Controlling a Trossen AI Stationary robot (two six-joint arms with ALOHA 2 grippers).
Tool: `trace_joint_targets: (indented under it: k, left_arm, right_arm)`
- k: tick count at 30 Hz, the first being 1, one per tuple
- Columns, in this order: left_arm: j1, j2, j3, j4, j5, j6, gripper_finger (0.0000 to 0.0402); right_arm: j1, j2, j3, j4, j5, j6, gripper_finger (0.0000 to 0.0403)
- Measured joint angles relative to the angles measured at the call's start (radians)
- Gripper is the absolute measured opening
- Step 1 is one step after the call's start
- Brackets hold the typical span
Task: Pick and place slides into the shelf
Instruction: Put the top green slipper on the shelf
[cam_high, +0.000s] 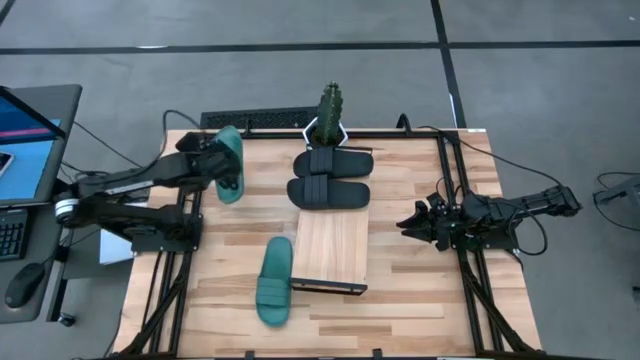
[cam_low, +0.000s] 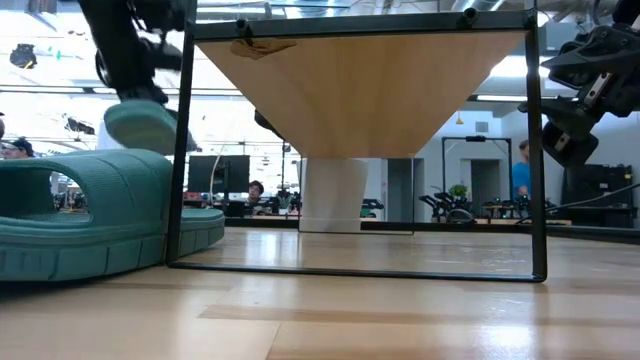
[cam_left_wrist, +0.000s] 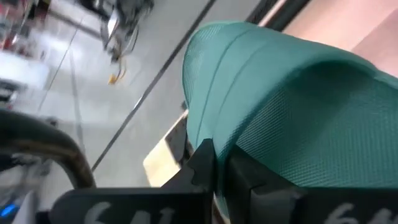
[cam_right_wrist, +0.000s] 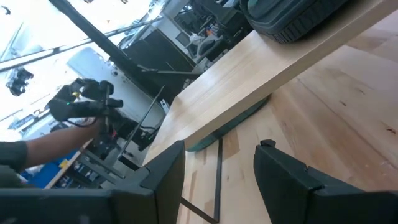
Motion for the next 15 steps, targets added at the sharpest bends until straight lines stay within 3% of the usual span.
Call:
trace_joint_targets:
  k: [15]
  left_arm:
    - [-0.207,-0.299,0.064,0.203,-0.023,0.500,0.0000]
  right_arm:
    - [0.007,0.000,0.000,0.018,0.028,0.025,0.0178]
